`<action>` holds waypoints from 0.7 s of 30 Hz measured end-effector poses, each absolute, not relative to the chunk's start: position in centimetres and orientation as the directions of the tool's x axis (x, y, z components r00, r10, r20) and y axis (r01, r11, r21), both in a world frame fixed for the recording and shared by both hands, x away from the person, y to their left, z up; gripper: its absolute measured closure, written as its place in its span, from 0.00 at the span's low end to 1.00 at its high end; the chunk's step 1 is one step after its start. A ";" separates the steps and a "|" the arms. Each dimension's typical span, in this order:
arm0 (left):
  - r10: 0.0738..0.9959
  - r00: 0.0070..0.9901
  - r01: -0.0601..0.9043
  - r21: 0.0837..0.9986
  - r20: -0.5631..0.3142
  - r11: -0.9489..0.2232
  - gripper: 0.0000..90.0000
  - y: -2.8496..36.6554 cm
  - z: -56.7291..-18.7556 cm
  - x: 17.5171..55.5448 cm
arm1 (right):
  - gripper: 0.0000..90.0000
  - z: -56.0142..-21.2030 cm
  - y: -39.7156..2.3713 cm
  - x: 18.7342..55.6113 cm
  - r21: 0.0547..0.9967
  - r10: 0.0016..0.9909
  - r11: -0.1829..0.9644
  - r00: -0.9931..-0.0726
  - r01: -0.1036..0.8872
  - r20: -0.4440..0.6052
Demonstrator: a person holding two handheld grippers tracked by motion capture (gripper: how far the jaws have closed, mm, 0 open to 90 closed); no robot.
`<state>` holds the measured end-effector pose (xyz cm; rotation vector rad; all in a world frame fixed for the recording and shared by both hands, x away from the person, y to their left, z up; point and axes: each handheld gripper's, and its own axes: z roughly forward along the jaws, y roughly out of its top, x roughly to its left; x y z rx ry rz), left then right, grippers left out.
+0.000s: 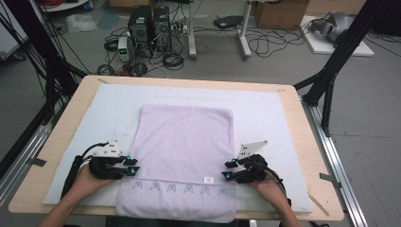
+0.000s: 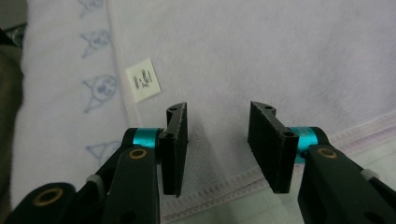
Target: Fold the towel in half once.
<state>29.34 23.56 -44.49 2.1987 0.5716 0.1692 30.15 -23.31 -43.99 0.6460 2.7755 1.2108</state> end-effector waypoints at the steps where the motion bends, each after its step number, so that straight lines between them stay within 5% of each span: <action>1: 0.460 0.885 0.340 0.772 -0.070 -0.537 0.79 23.5 -44.5 29.3 | 0.66 -44.2 -23.2 30.1 0.710 0.392 0.610 -0.913 0.352 0.116; 6: 0.467 0.881 0.352 0.763 -0.074 -0.543 0.96 23.5 -44.3 29.5 | 0.95 -44.2 -23.3 30.4 0.712 0.385 0.608 -0.915 0.351 0.123; 21: 0.430 0.899 0.295 0.836 -0.079 -0.463 0.96 25.8 -40.6 24.9 | 0.96 -39.6 -24.4 27.4 0.783 0.294 0.556 -0.947 0.279 0.129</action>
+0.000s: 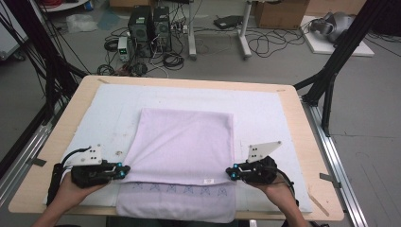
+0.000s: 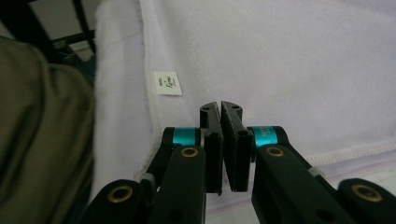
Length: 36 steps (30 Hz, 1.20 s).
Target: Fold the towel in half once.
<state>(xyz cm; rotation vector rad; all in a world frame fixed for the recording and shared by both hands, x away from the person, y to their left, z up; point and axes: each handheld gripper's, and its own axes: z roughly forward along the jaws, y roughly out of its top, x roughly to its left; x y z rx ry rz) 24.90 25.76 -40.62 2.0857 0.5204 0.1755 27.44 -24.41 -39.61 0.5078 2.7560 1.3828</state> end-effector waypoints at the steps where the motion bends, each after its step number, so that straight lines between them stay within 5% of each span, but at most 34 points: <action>1: 0.433 0.899 0.294 0.826 -0.068 -0.480 0.93 25.7 -40.9 24.8 | 0.94 -39.7 -24.5 27.3 0.780 0.284 0.556 -0.947 0.288 0.146; 9: 0.521 0.852 0.333 0.819 -0.049 -0.468 0.70 25.1 -41.3 28.3 | 0.71 -40.3 -24.8 30.5 0.777 0.398 0.516 -0.904 0.360 0.155; 25: 0.728 0.681 0.477 0.801 -0.078 -0.361 0.76 23.8 -41.3 42.7 | 0.48 -40.2 -26.2 43.8 0.720 0.636 0.488 -0.766 0.493 0.094; 36: 0.789 0.599 0.574 0.759 -0.135 -0.307 0.54 23.2 -43.8 47.0 | 0.41 -43.9 -25.8 47.0 0.689 0.672 0.455 -0.725 0.564 0.150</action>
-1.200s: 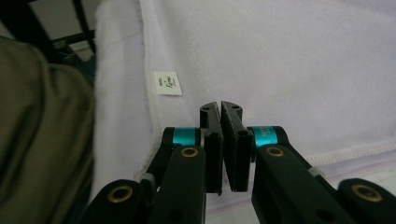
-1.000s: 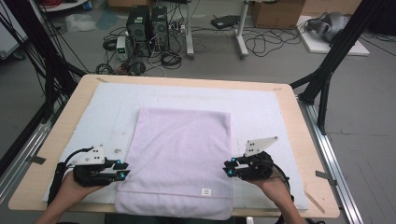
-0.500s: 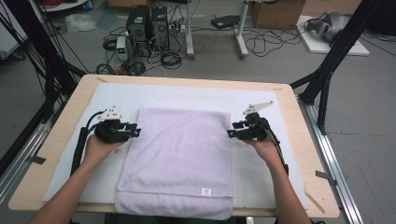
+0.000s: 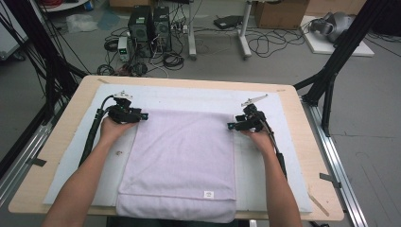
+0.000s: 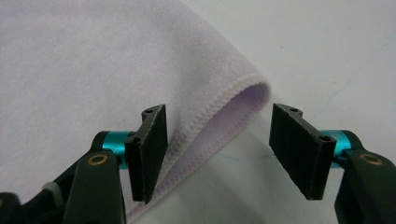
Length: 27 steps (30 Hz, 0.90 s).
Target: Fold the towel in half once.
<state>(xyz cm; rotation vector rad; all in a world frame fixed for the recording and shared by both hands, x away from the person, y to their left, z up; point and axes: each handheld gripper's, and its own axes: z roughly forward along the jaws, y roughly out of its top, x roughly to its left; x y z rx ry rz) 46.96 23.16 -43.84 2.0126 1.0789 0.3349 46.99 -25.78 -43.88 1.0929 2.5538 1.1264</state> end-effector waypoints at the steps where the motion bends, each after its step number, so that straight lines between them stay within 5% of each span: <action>1: 0.794 0.594 0.582 0.751 -0.130 -0.312 0.53 23.1 -44.1 47.1 | 0.40 -44.1 -25.5 47.1 0.687 0.674 0.457 -0.724 0.565 0.146; 7: 0.806 0.585 0.576 0.746 -0.092 -0.333 0.62 23.0 -44.4 47.0 | 0.46 -44.2 -24.9 47.0 0.694 0.677 0.479 -0.730 0.538 0.099; 14: 0.784 0.612 0.571 0.744 -0.103 -0.348 0.93 22.4 -44.2 46.8 | 0.93 -43.8 -23.9 46.9 0.675 0.624 0.522 -0.773 0.521 0.115; 27: 0.814 0.581 0.451 0.839 -0.018 -0.304 0.96 21.6 -37.1 48.3 | 0.95 -36.9 -25.0 48.7 0.743 0.673 0.477 -0.739 0.470 0.035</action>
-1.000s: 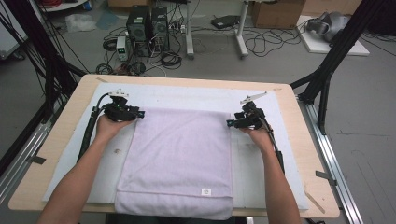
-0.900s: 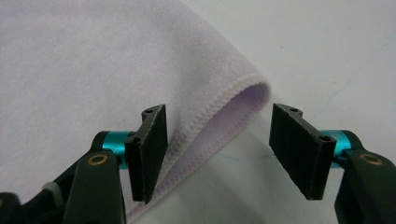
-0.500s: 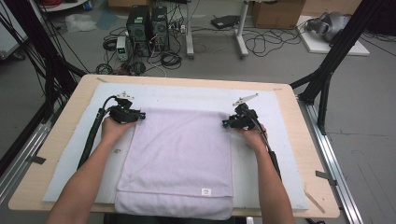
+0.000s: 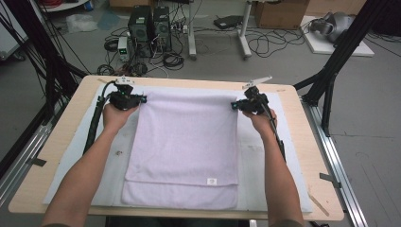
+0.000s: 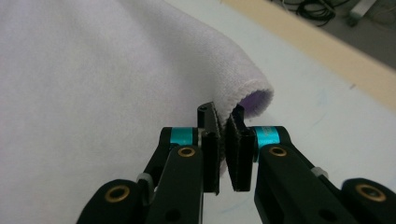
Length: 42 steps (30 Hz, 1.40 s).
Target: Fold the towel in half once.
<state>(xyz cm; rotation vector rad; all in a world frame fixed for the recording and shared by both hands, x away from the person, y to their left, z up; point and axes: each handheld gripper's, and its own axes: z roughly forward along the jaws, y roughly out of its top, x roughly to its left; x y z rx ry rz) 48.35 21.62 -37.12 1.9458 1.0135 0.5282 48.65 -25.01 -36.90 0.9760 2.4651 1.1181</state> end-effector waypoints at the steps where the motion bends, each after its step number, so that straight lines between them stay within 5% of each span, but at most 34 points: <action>1: 0.814 0.580 0.433 0.847 0.000 -0.309 0.96 21.6 -36.2 48.6 | 0.95 -36.1 -25.0 49.0 0.749 0.673 0.481 -0.739 0.455 0.017; 3: 0.826 0.564 0.407 0.861 0.025 -0.304 0.94 21.7 -34.9 49.2 | 0.94 -34.9 -25.2 49.8 0.755 0.687 0.470 -0.726 0.457 0.012; 6: 0.849 0.525 0.410 0.855 0.062 -0.316 0.71 21.9 -34.3 49.8 | 0.75 -34.6 -25.7 50.6 0.772 0.708 0.422 -0.705 0.475 0.047; 17: 0.788 0.615 0.460 0.826 -0.032 -0.326 0.62 23.9 -37.8 46.8 | 0.47 -37.8 -26.5 48.3 0.708 0.692 0.418 -0.705 0.569 0.158; 42: 0.589 0.808 0.334 0.832 -0.011 -0.443 0.62 24.0 -42.1 33.9 | 0.52 -40.5 -23.2 35.2 0.702 0.511 0.584 -0.856 0.407 0.070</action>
